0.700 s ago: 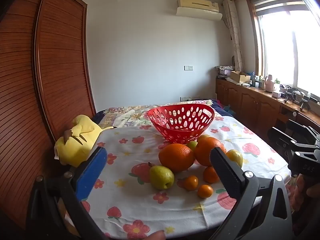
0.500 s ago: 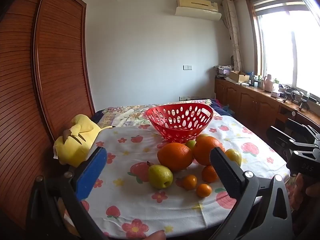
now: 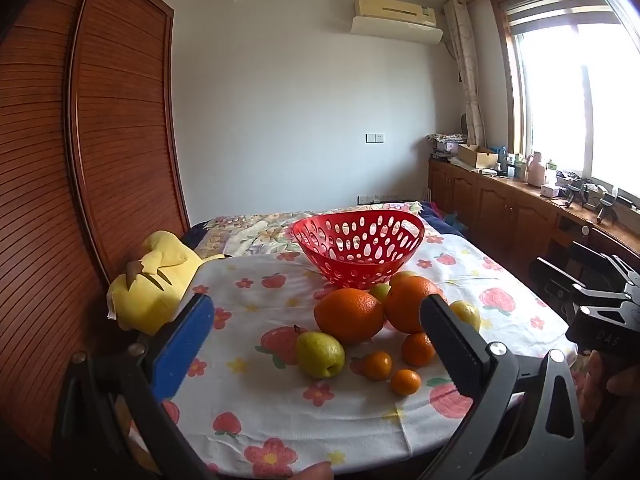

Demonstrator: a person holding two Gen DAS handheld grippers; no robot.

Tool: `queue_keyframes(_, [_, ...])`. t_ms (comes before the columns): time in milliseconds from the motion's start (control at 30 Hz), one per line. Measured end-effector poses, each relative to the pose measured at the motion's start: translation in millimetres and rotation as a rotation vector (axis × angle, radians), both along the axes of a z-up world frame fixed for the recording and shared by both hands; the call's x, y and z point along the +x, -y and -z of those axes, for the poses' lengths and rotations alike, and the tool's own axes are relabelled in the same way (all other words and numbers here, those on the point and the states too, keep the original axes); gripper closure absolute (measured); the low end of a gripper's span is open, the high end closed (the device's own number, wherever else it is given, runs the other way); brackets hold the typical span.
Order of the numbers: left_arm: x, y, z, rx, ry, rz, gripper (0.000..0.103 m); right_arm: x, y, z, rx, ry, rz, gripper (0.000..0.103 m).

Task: Organize fruits

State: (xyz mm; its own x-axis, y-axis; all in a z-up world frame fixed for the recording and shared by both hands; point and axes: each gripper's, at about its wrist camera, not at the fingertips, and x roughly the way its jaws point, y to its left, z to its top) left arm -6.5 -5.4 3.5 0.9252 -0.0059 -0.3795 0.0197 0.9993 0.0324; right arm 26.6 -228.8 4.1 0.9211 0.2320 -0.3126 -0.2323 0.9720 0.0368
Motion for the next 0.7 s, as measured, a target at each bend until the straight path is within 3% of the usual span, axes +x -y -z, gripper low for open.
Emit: queue_keyframes(700, [0.5, -3.9, 1.9, -0.005, -0.002, 0.009, 0.000, -3.8, 1.8, -0.6, -0.004, 0.002, 0.005, 0.000])
